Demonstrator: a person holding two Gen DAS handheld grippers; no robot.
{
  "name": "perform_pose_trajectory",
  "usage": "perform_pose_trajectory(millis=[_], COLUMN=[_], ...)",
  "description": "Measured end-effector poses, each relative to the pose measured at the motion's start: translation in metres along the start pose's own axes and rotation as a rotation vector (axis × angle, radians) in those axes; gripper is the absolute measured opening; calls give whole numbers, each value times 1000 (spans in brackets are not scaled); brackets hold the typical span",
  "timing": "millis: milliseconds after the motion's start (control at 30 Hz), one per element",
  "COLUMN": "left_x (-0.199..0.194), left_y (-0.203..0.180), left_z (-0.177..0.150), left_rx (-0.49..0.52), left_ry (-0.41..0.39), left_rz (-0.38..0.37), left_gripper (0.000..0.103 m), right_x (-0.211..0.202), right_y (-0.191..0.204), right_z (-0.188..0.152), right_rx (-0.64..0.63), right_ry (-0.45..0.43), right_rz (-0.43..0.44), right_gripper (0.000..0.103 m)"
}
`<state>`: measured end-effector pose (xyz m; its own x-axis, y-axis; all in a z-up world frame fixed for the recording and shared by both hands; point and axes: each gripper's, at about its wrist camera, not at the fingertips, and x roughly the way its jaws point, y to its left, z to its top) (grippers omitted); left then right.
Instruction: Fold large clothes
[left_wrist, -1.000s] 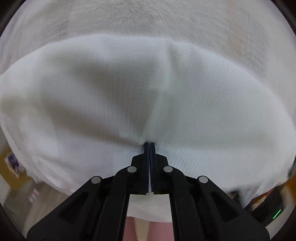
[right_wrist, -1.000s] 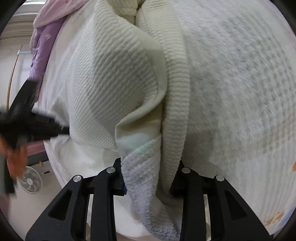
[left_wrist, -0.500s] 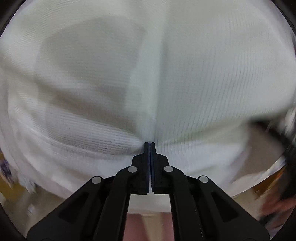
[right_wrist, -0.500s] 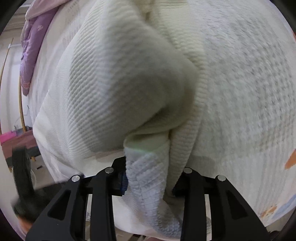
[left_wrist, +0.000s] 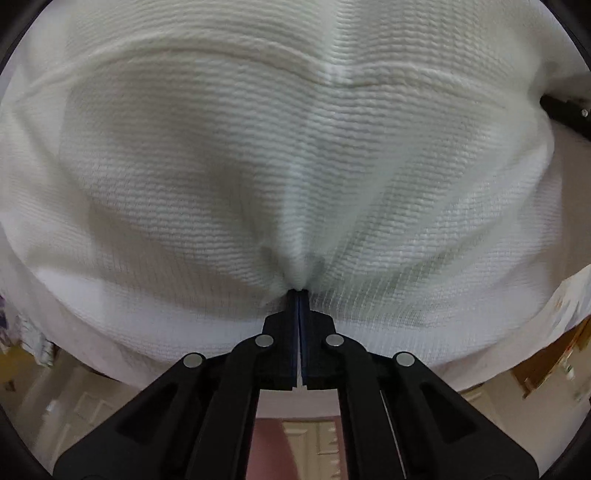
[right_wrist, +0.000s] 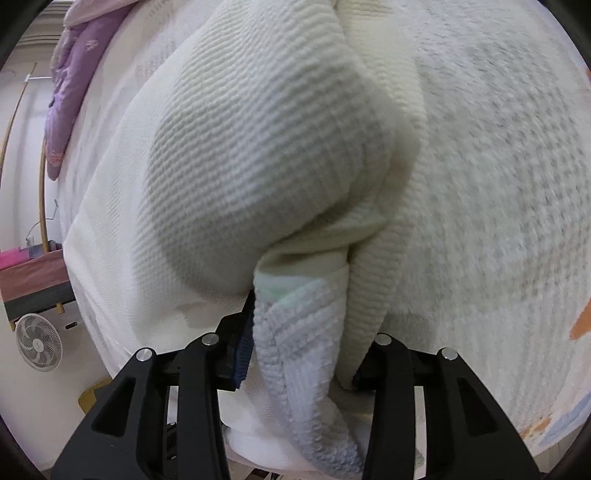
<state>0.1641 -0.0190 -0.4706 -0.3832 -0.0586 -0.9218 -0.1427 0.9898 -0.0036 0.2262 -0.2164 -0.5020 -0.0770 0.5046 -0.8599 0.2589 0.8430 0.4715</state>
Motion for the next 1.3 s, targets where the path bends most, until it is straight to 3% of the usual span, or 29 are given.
perform_pose_trajectory(millis=[100,267,367,433,500,667,800,867,1033,1133,1200,1300], left_x=[-8,-15,-10,-5,8,14,23,31,37,18,-27,-95], left_y=[3,11,5,17,32,31,35,30,36,57,87,145], left_z=[14,7,14,0,-37,-42,-53,-77,-92,-92,-84,-91], left_rx=[-27,-33,-17,-13,-17,1,25,45,116,123,90,80], left_ry=[54,2,-54,-90,-125,-167,-205,-228,-290,-229,-280,-425], left_rz=[-30,-64,-73,-85,-99,-105,-132,-147,-190,-224,-220,-266], left_gripper=[3,3,3,3,3,3,3,3,3,3,3,3], right_x=[1,-3,-8,-20,-33,-69,-86,-92,-87,-76,-71,-59], right_y=[3,-5,-5,1,10,30,69,86,143,179,209,243], right_z=[4,9,2,-2,-9,-35,-62,-71,-88,-95,-97,-93], right_rx=[22,24,60,61,49,46,-39,-43,-141,-144,-147,-167], right_ry=[20,29,20,-2,-28,-107,-163,-166,-163,-157,-150,-130], right_rz=[-18,-27,-10,-14,-8,115,144,192,170,162,158,126], right_gripper=[38,35,24,20,18,16,16,16,16,16,16,16])
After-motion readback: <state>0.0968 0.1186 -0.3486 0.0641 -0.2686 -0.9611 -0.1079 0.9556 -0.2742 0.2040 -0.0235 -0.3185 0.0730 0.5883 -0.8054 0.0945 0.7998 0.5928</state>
